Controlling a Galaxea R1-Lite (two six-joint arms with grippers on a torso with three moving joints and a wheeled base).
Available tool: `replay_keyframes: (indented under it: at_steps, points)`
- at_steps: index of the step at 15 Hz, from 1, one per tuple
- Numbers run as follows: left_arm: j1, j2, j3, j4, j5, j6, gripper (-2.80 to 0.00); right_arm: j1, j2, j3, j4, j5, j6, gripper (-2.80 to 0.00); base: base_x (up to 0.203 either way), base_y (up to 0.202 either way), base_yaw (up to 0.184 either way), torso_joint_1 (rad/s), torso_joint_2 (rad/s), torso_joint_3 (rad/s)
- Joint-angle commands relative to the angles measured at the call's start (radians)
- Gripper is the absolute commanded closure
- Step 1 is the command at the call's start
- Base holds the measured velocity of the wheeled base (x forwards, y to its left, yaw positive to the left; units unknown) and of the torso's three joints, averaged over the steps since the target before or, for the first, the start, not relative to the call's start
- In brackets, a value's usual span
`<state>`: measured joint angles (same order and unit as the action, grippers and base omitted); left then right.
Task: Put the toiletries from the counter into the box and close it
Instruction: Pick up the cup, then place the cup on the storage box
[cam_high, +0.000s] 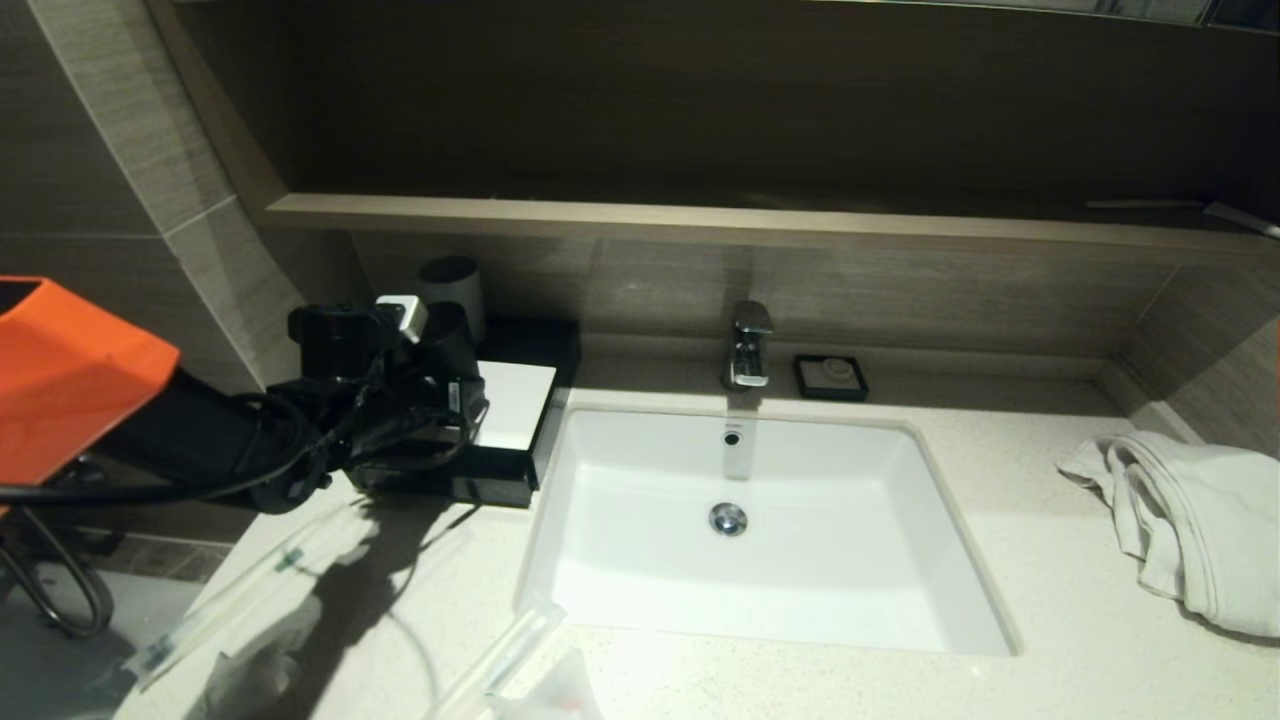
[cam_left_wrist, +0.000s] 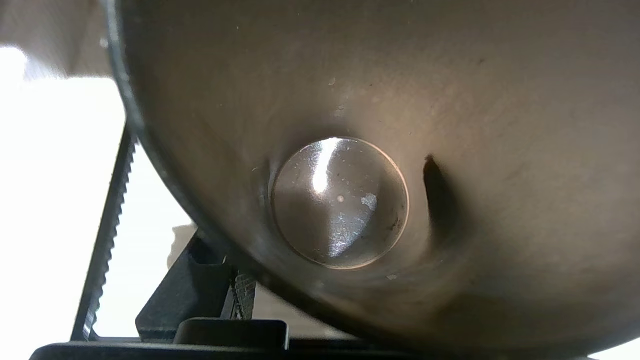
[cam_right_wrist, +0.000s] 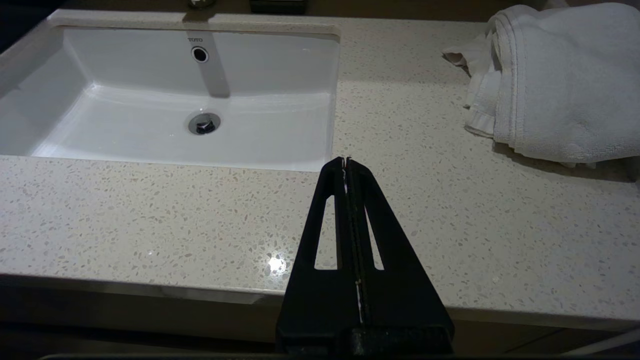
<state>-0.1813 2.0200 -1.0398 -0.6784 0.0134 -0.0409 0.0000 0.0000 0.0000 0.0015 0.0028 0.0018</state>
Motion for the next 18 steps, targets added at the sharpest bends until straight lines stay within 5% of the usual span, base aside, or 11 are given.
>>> replay_keyframes:
  at_steps: [1,18]
  points:
    - [-0.001,-0.006,-0.028,0.001,0.000,0.001,0.00,0.000,0.000,0.000,0.000,0.000,0.000,0.00,0.000,0.000,0.000,0.000,0.00,0.000]
    - [-0.015,0.158,-0.282,0.017,0.003,0.002,0.00,0.000,0.000,0.000,0.000,0.000,0.000,0.00,0.000,0.000,0.000,0.000,0.00,0.000]
